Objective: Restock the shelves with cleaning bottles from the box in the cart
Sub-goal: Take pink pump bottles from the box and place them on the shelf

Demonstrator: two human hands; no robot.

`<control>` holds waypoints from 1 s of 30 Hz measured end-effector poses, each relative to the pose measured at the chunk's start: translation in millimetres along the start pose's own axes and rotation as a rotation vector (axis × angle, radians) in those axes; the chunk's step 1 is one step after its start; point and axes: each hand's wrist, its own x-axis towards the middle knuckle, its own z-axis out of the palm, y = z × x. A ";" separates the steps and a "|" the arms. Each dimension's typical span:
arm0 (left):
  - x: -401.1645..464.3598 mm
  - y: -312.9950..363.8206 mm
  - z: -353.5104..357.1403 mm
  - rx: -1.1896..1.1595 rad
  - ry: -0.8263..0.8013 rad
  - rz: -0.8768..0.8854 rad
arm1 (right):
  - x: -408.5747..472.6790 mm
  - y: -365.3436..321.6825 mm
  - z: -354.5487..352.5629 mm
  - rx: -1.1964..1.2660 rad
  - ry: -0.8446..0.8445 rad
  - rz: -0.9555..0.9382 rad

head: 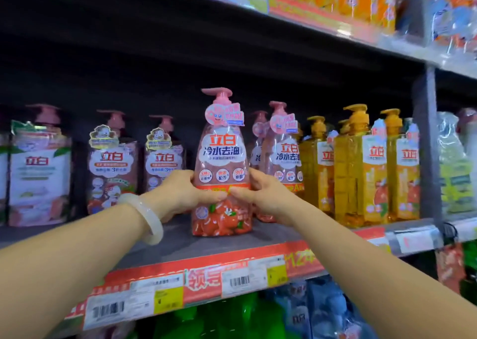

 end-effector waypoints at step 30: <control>20.7 -16.3 25.8 0.292 0.142 -0.120 | 19.9 38.1 -17.4 -0.768 0.159 0.189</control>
